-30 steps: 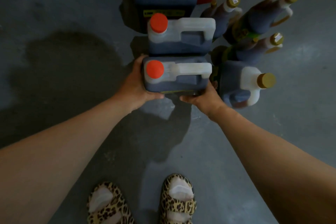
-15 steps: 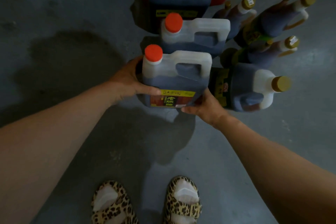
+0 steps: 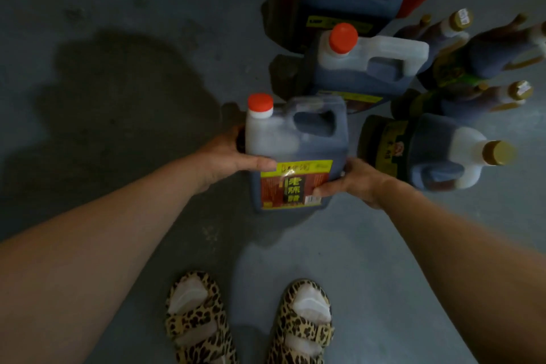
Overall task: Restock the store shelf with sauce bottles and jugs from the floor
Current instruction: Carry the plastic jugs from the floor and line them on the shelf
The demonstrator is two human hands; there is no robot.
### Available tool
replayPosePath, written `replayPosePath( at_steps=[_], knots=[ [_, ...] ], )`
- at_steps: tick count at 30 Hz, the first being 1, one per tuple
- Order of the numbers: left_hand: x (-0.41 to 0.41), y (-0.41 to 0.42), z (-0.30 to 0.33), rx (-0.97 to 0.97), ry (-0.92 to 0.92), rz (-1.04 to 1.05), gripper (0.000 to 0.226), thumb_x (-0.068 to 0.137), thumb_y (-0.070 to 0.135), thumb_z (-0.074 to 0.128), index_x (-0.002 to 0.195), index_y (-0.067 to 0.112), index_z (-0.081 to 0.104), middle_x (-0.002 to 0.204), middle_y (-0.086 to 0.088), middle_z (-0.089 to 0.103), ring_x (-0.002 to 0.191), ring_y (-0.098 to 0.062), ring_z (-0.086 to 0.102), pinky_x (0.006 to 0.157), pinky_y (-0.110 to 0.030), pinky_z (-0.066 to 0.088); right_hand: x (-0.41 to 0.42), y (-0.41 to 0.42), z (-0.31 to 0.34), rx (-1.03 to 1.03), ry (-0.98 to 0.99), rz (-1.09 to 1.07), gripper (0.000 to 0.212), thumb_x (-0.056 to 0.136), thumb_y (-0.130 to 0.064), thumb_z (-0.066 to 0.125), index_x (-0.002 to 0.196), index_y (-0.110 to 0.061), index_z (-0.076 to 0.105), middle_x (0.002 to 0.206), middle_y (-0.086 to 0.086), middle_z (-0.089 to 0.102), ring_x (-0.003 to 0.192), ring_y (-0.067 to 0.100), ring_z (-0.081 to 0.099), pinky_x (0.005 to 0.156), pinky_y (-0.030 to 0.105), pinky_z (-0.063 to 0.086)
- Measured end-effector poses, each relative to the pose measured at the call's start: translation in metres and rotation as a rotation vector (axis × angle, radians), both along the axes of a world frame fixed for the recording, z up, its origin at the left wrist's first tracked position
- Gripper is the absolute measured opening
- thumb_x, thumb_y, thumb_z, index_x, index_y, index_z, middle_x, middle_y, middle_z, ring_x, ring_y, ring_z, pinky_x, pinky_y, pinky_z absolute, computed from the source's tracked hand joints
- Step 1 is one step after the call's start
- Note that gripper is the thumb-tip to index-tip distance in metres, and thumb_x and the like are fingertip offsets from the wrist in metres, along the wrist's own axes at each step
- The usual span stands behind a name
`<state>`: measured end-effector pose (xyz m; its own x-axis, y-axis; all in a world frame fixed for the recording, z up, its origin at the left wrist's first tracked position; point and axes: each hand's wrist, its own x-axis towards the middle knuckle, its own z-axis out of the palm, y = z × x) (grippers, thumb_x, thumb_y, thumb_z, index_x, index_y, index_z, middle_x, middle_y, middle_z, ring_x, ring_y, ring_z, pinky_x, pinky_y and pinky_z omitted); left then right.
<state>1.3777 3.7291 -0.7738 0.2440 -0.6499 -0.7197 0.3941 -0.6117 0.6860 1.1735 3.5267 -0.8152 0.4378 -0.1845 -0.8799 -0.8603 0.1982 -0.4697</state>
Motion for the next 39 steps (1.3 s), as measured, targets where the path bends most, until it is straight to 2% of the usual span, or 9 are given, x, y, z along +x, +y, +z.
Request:
replayPosePath(
  at_steps=[4, 8, 14, 18, 24, 30, 34, 37, 39],
  knots=[
    [-0.024, 0.065, 0.024, 0.12, 0.104, 0.134, 0.07, 0.055, 0.033, 0.091, 0.118, 0.033, 0.061, 0.114, 0.013, 0.071, 0.108, -0.003, 0.065, 0.089, -0.023, 0.05, -0.008, 0.054, 0.031, 0.197, 0.049, 0.082, 0.095, 0.043, -0.013, 0.1, 0.13, -0.013, 0.062, 0.117, 0.002, 0.075, 0.113, 0.022, 0.07, 0.106, 0.048, 0.051],
    [-0.043, 0.122, 0.06, 0.235, 0.211, 0.269, 0.085, 0.048, 0.046, 0.092, 0.124, 0.025, 0.063, 0.115, 0.004, 0.074, 0.109, -0.014, 0.067, 0.093, -0.031, 0.052, -0.011, 0.098, 0.071, 0.292, 0.156, 0.167, 0.097, 0.044, -0.03, 0.099, 0.132, -0.028, 0.059, 0.121, -0.006, 0.073, 0.118, 0.02, 0.066, 0.104, 0.047, 0.052],
    [-0.055, 0.165, 0.143, 0.265, 0.287, 0.531, 0.057, 0.063, 0.029, 0.085, 0.117, 0.024, 0.064, 0.095, 0.006, 0.077, 0.084, -0.01, 0.072, 0.061, -0.021, 0.051, 0.018, 0.133, 0.152, 0.325, 0.202, 0.226, 0.08, 0.059, -0.019, 0.093, 0.13, -0.031, 0.057, 0.124, -0.004, 0.071, 0.117, 0.02, 0.064, 0.089, 0.041, 0.058],
    [-0.043, 0.185, 0.202, 0.227, 0.27, 0.666, 0.068, 0.062, 0.036, 0.079, 0.126, 0.027, 0.061, 0.107, 0.004, 0.074, 0.096, -0.013, 0.068, 0.071, -0.029, 0.048, 0.045, 0.15, 0.213, 0.307, 0.202, 0.255, 0.077, 0.062, -0.017, 0.092, 0.13, -0.028, 0.058, 0.125, -0.003, 0.07, 0.116, 0.019, 0.064, 0.076, 0.033, 0.059],
    [-0.009, 0.218, 0.297, 0.152, 0.189, 0.75, 0.075, 0.058, 0.038, 0.088, 0.126, 0.022, 0.062, 0.11, -0.001, 0.075, 0.103, -0.018, 0.069, 0.093, -0.034, 0.051, 0.091, 0.176, 0.315, 0.275, 0.133, 0.302, 0.073, 0.062, -0.021, 0.091, 0.128, -0.029, 0.059, 0.124, -0.003, 0.07, 0.118, 0.021, 0.062, 0.085, 0.039, 0.055],
    [0.045, 0.269, 0.414, 0.108, 0.133, 0.808, 0.04, 0.077, 0.034, 0.079, 0.112, 0.02, 0.066, 0.091, 0.004, 0.078, 0.093, -0.016, 0.069, 0.08, -0.03, 0.048, 0.157, 0.222, 0.437, 0.213, -0.003, 0.351, 0.058, 0.07, -0.025, 0.088, 0.121, -0.034, 0.061, 0.121, -0.005, 0.069, 0.113, 0.016, 0.061, 0.084, 0.036, 0.05],
    [0.092, 0.316, 0.518, 0.085, 0.025, 0.858, 0.063, 0.06, 0.046, 0.087, 0.113, 0.016, 0.068, 0.101, -0.005, 0.077, 0.099, -0.024, 0.069, 0.088, -0.037, 0.05, 0.216, 0.265, 0.531, 0.172, -0.167, 0.404, 0.068, 0.062, -0.033, 0.091, 0.124, -0.03, 0.064, 0.115, -0.006, 0.075, 0.106, 0.016, 0.07, 0.079, 0.031, 0.053],
    [0.133, 0.354, 0.606, 0.055, -0.079, 0.909, 0.057, 0.062, 0.045, 0.084, 0.107, 0.014, 0.069, 0.094, -0.005, 0.078, 0.089, -0.023, 0.071, 0.072, -0.031, 0.05, 0.265, 0.301, 0.607, 0.144, -0.299, 0.442, 0.07, 0.063, -0.035, 0.09, 0.128, -0.025, 0.065, 0.114, -0.004, 0.076, 0.105, 0.017, 0.073, 0.088, 0.037, 0.058],
    [0.159, 0.378, 0.66, 0.036, -0.165, 0.931, 0.065, 0.058, 0.049, 0.089, 0.109, 0.014, 0.068, 0.095, -0.004, 0.078, 0.089, -0.021, 0.072, 0.072, -0.03, 0.05, 0.298, 0.324, 0.657, 0.123, -0.389, 0.467, 0.068, 0.066, -0.034, 0.09, 0.128, -0.021, 0.065, 0.115, -0.001, 0.076, 0.106, 0.02, 0.073, 0.093, 0.04, 0.057]
  ],
)
